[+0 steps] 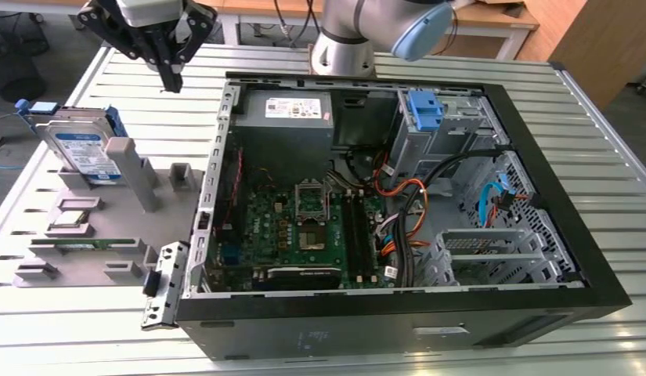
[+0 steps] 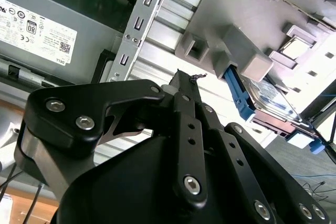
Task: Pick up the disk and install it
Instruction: 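Reach for the disk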
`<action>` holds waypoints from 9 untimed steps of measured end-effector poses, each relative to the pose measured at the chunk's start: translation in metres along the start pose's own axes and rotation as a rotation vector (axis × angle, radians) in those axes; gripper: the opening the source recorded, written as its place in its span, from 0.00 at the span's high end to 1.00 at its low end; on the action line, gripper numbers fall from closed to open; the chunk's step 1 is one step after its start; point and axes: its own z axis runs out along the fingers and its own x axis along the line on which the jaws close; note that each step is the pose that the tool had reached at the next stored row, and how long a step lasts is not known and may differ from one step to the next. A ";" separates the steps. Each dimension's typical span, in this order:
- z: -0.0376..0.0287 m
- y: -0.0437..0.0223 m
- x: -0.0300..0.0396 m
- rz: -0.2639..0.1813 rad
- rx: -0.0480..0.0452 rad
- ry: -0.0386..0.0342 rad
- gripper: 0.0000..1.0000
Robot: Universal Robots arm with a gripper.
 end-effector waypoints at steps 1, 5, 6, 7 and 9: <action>0.0000 -0.0001 0.0014 0.000 0.0000 0.0000 0.90; -0.0002 -0.0005 0.0072 0.000 0.0000 0.0000 0.90; -0.0002 -0.0006 0.0085 0.000 0.0000 0.0000 0.90; -0.0002 -0.0007 0.0094 0.000 0.0000 0.0000 0.90; -0.0002 -0.0008 0.0101 0.000 -0.0001 -0.0001 0.90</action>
